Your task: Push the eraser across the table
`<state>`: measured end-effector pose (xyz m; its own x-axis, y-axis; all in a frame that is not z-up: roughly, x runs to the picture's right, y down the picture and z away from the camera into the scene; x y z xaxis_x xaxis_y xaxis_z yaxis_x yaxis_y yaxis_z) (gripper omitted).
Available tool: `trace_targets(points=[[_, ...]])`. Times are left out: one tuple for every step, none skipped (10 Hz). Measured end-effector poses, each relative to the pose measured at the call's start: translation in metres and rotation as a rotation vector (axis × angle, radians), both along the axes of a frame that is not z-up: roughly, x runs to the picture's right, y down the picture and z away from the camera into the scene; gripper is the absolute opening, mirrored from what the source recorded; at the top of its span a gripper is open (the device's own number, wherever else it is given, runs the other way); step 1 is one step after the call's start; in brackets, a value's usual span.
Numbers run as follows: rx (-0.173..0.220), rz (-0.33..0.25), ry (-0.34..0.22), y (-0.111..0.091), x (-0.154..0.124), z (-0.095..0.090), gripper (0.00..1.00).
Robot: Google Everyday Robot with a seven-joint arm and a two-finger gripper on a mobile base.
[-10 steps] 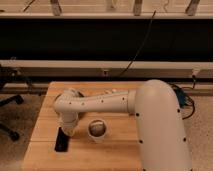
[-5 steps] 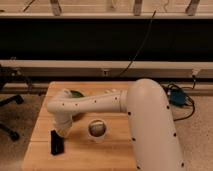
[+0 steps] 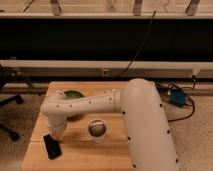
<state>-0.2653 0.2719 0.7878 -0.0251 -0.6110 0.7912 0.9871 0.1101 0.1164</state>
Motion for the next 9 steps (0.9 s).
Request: trace_targets(points=[[0.001,-0.004,-0.012,0.001,-0.004,-0.003,0.00],[0.000,-0.012,-0.031,0.003,-0.009,-0.009,0.00],[-0.001,-0.019,-0.047,0.006,-0.015,-0.013,0.00],[-0.002,-0.025,-0.059,0.008,-0.018,-0.016,0.00],[-0.007,-0.036,-0.080,0.012,-0.026,-0.021,0.00],[-0.012,-0.048,-0.098,0.017,-0.033,-0.026,0.00],[-0.015,-0.056,-0.111,0.020,-0.037,-0.028,0.00],[-0.018,-0.060,-0.121,0.021,-0.040,-0.030,0.00],[-0.022,-0.070,-0.135,0.024,-0.044,-0.033,0.00]])
